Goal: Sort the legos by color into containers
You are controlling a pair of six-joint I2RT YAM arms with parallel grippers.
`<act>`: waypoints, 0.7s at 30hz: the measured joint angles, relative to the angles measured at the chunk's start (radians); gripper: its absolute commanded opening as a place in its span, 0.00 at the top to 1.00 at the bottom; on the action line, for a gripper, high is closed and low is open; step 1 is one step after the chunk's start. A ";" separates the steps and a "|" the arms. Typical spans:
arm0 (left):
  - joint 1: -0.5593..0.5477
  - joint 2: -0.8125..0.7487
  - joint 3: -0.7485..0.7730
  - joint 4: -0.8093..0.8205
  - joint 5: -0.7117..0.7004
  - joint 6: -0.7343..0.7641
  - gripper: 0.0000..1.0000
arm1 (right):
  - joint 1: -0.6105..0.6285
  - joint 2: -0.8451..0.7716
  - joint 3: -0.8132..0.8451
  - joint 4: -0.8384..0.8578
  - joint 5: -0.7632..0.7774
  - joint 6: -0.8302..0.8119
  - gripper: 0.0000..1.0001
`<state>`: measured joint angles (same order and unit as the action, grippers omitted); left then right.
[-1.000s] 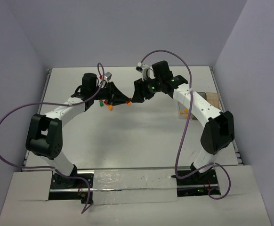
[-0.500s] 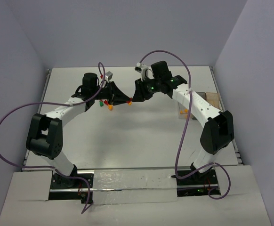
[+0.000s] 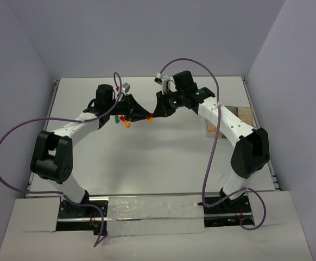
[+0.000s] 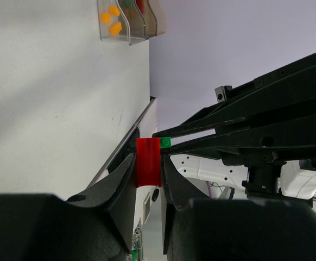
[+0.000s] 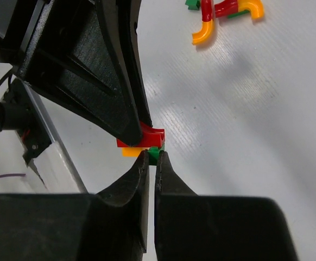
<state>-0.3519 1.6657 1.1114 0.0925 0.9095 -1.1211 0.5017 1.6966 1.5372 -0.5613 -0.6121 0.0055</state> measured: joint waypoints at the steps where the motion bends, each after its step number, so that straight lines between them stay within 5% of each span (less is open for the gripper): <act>1: 0.000 0.000 0.000 -0.001 -0.003 0.001 1.00 | 0.000 0.000 0.000 0.000 0.005 -0.001 1.00; 14: 0.055 0.020 0.070 -0.182 -0.190 0.117 1.00 | -0.002 -0.148 -0.132 -0.017 0.143 -0.097 1.00; 21: 0.069 0.048 0.094 -0.211 -0.260 0.167 1.00 | -0.163 -0.265 -0.198 -0.084 0.189 -0.163 1.00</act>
<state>-0.2826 1.7135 1.2056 -0.1189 0.6491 -0.9542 0.3391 1.4321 1.3387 -0.6456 -0.4231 -0.1575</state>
